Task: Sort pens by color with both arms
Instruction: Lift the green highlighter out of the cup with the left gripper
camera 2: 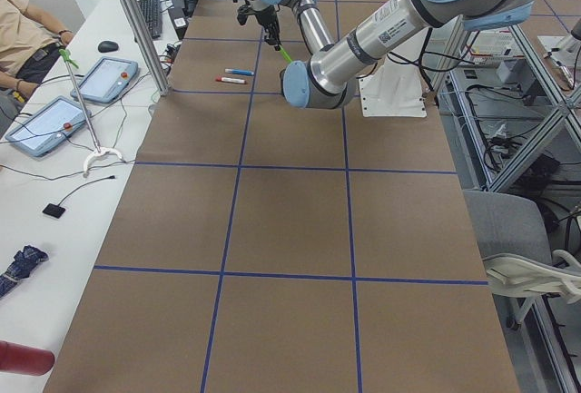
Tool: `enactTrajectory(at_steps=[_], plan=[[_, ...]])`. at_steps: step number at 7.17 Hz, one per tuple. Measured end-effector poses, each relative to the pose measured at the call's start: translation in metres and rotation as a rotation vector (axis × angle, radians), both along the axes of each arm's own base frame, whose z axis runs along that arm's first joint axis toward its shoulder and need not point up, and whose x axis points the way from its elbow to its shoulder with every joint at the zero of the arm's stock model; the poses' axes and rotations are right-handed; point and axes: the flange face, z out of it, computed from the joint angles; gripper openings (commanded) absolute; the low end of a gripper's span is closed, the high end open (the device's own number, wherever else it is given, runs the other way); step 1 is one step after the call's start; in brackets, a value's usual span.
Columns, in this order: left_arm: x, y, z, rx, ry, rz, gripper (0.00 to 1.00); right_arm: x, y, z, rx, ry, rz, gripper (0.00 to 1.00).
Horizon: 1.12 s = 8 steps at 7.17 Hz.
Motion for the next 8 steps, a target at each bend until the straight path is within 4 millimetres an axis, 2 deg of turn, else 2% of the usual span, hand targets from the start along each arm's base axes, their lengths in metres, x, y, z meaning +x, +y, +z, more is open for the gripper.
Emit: enactTrajectory(at_steps=[2, 4, 6, 8], plan=[[-0.053, 0.006, -0.017, 0.022, 0.073, -0.059, 0.00, 0.000, 0.000, 0.000, 0.001, 0.000, 0.000, 0.99], [-0.092, 0.009, -0.030, 0.054, 0.128, -0.161, 0.00, 0.001, 0.000, 0.000, 0.001, 0.000, 0.000, 0.99], [-0.113, 0.009, -0.004, 0.124, 0.213, -0.325, 0.00, 0.003, 0.001, 0.002, 0.001, 0.000, 0.003, 0.99], [-0.120, 0.000, 0.011, 0.185, 0.236, -0.489, 0.00, 0.013, 0.005, 0.013, -0.012, 0.006, 0.013, 0.99]])
